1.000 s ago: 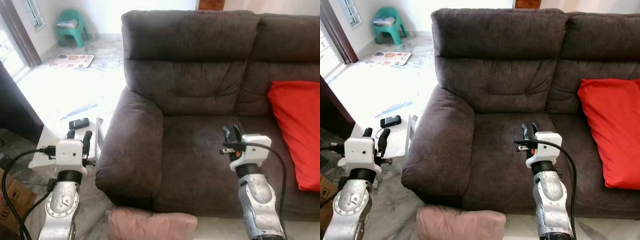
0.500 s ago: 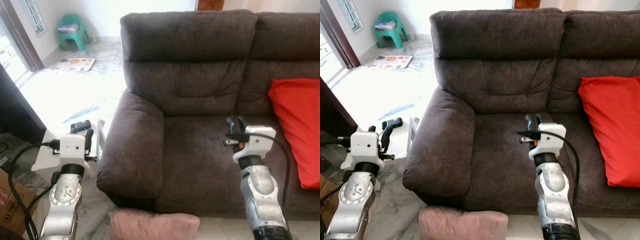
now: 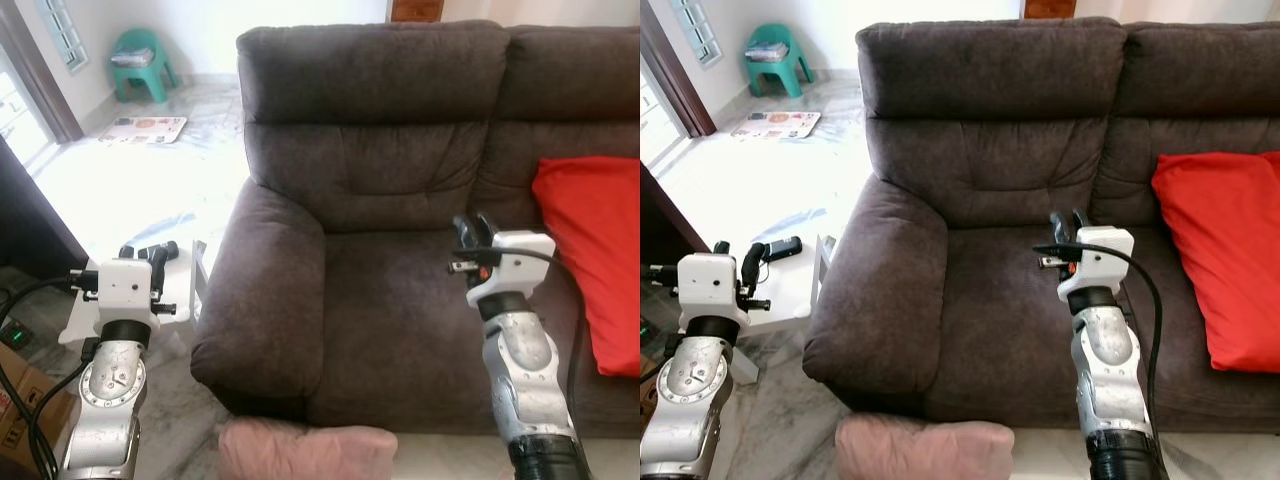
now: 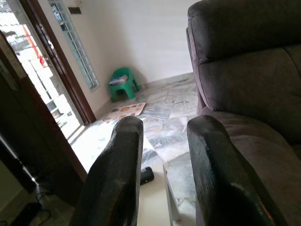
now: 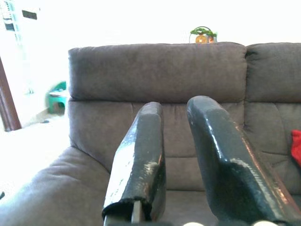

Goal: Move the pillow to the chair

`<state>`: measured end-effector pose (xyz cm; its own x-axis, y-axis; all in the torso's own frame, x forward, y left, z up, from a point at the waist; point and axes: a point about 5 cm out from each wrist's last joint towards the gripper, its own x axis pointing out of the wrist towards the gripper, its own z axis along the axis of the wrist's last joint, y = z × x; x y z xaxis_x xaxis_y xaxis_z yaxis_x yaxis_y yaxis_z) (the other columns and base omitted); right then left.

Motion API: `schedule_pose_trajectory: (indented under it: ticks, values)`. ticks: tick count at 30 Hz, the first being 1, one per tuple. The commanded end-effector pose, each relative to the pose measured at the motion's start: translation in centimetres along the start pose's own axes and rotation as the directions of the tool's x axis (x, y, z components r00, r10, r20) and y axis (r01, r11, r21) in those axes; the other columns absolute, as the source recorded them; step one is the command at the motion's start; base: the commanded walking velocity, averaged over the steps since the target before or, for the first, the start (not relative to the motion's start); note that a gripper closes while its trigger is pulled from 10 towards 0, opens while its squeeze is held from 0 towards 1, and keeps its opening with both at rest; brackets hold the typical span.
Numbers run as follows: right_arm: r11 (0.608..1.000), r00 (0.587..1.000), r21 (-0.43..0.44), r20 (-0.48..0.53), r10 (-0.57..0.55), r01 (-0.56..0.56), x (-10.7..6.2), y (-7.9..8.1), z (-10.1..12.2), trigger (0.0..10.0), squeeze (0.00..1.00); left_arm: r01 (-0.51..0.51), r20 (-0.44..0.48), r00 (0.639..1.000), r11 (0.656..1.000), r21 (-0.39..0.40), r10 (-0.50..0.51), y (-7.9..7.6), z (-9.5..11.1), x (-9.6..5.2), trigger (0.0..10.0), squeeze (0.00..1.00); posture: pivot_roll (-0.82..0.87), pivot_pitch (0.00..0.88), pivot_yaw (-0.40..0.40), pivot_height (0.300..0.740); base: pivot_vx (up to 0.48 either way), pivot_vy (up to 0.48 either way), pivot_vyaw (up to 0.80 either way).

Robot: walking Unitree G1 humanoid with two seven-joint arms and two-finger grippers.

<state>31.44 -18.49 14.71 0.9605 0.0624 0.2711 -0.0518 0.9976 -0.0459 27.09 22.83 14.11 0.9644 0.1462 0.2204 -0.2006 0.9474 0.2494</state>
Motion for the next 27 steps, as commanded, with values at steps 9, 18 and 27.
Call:
schedule_pose_trajectory:
  ticks: [9, 18, 27]
  values:
    - [0.995, 0.996, 0.044, -0.017, 0.092, -0.091, 0.6, 1.9, -0.2, 10.0, 0.0, -0.009, -0.007, 1.0, 0.999, -0.038, 0.009, -0.2, 0.2, -1.6, 10.0, 0.0, 0.11, 0.019, -0.039, 0.74, 0.0, 0.0, 0.0]
    - [0.994, 0.994, 0.033, -0.025, 0.106, -0.105, 0.3, 1.9, -0.1, 10.0, 0.0, -0.035, -0.043, 0.999, 0.998, -0.058, 0.033, 0.4, -0.4, -3.0, 10.0, 0.0, 0.07, 0.026, -0.039, 0.74, 0.0, 0.0, 0.0]
    - [0.996, 0.996, 0.033, -0.038, 0.079, -0.078, 0.2, 1.7, -0.5, 10.0, 0.0, 0.046, -0.021, 0.999, 0.998, -0.046, -0.047, -0.4, 0.2, -1.7, 10.0, 0.0, 0.07, 0.01, -0.022, 0.74, 0.0, 0.0, 0.0]
